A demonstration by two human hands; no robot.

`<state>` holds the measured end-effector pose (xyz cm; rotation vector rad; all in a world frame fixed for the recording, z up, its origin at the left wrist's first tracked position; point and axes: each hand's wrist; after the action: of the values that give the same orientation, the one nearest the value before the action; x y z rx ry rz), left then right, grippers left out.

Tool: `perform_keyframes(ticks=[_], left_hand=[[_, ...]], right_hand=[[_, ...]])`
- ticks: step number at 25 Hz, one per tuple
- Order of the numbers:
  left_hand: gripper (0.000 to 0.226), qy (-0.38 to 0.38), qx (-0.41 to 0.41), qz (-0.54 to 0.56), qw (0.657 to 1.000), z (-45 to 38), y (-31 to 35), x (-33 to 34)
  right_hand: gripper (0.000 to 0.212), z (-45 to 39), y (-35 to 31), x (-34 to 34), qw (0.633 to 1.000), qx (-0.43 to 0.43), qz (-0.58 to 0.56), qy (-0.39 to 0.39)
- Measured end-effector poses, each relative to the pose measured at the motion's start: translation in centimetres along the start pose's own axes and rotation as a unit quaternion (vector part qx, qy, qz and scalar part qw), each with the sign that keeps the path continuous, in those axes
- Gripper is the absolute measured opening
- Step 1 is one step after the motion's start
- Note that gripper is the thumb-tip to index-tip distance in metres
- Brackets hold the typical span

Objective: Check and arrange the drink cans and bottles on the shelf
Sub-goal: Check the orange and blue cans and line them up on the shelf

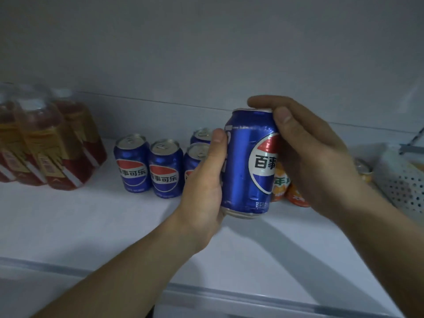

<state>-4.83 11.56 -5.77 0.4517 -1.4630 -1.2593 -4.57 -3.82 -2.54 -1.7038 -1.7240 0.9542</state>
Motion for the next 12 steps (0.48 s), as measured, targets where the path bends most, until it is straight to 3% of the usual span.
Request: perform_keyframes(ticks=[3,7,12], left_hand=[[0.058,0.02,-0.021,0.013,0.999,-0.3,-1.2,0.2],[0.051,-0.011,-0.051,0.037,0.998,-0.6,-2.3,1.2],[0.06,-0.041,-0.079,0.016,0.996,-0.4,-3.2,1.7]], right_hand=[[0.035,2.1,1.3,-0.9,0.998,0.036,-0.041,0.024],[0.046,2.9,0.7,-2.7,0.993,0.072,-0.087,0.034],[0.039,2.9,0.9,-2.8,0.989,0.094,-0.109,0.028]])
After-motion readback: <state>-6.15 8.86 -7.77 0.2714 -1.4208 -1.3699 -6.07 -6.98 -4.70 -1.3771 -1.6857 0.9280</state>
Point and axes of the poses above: each hand's wrist, its own z-axis away from the middle knuckle, its own x-axis out of the palm, y = z × x, and after that the axes turned 13 degrees about -x, right-handed
